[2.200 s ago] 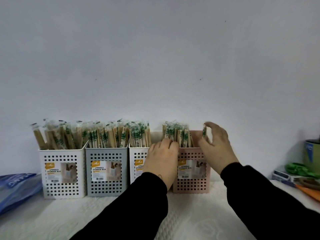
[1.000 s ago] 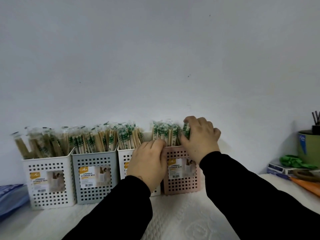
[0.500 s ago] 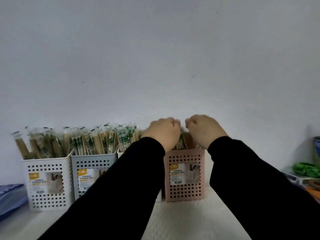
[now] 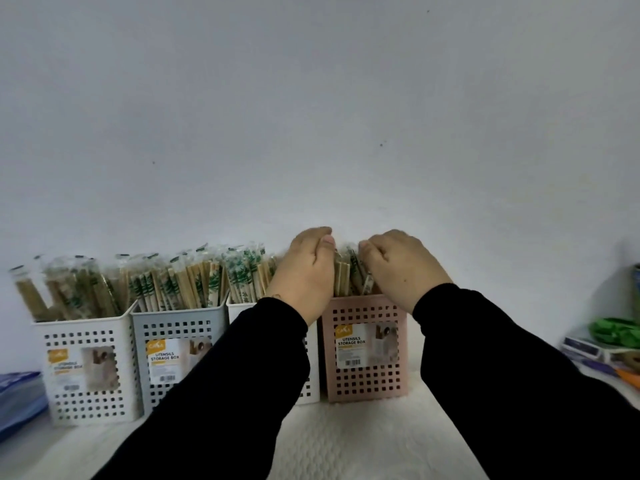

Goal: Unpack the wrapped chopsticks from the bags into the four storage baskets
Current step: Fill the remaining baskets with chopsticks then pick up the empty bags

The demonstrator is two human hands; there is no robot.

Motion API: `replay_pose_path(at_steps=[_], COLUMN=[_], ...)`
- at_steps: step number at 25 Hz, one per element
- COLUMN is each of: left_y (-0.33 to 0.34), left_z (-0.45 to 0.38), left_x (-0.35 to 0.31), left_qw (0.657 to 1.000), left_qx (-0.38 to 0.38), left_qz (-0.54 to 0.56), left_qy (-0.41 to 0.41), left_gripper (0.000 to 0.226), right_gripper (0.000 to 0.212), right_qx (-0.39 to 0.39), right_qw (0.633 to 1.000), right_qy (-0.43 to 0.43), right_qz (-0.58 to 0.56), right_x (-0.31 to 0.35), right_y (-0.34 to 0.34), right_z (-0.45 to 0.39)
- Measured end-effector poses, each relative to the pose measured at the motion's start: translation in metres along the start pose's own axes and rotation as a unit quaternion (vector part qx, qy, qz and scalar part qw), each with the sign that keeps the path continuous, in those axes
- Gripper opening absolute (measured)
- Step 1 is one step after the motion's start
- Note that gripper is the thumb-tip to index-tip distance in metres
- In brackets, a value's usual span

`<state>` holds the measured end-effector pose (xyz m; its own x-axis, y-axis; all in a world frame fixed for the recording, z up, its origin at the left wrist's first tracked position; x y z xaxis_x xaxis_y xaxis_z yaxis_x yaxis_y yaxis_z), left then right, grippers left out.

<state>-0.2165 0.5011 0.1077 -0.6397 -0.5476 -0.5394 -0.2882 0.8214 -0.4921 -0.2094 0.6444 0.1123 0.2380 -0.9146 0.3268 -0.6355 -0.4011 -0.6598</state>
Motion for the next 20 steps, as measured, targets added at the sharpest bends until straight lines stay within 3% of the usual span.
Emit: replay_pose_path(at_steps=[3, 6, 8, 11, 13, 16, 18, 20], left_y=[-0.005, 0.0, -0.002, -0.003, -0.004, -0.003, 0.0, 0.001], left_z=[-0.006, -0.003, -0.002, 0.0, 0.001, -0.001, -0.004, -0.004], left_x=[0.006, 0.014, 0.018, 0.019, 0.021, 0.021, 0.017, 0.01], left_qw=[0.999, 0.99, 0.974, 0.963, 0.961, 0.963, 0.978, 0.997], left_qx=[-0.011, -0.008, -0.009, 0.009, 0.004, -0.001, 0.002, 0.002], left_qz=[0.006, 0.109, 0.192, 0.229, 0.243, 0.241, 0.198, 0.068], left_qy=[-0.033, -0.086, -0.118, -0.138, -0.136, -0.116, -0.073, -0.025], left_gripper=[0.04, 0.029, 0.025, 0.026, 0.025, 0.022, 0.026, 0.025], right_gripper=[0.034, 0.048, 0.062, 0.072, 0.063, 0.031, 0.035, 0.033], right_qx=[-0.092, 0.0, 0.045, 0.053, 0.049, 0.009, -0.035, -0.107], right_qw=[0.994, 0.992, 0.984, 0.984, 0.982, 0.971, 0.966, 0.969], right_qy=[-0.039, -0.119, -0.1, -0.064, -0.05, -0.031, -0.023, -0.007], right_qz=[-0.045, 0.051, 0.139, 0.156, 0.173, 0.237, 0.254, 0.222], right_x=[0.008, 0.032, 0.031, 0.028, 0.024, 0.016, 0.01, 0.003], right_y=[-0.022, 0.005, 0.025, 0.03, 0.03, 0.019, 0.005, -0.017], right_z=[0.001, 0.004, 0.003, -0.003, -0.005, -0.003, 0.0, 0.001])
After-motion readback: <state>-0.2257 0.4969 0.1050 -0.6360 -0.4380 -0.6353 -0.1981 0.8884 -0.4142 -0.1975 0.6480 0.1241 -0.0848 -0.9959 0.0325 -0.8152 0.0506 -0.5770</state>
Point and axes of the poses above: each hand's wrist, its own z-axis away from the middle knuckle, its own y-axis out of the palm, x = y × z, the point moved 9 cm from there along -z, towards the middle knuckle, and after that the axes turned 1 degree about x, right-handed, at the moved point
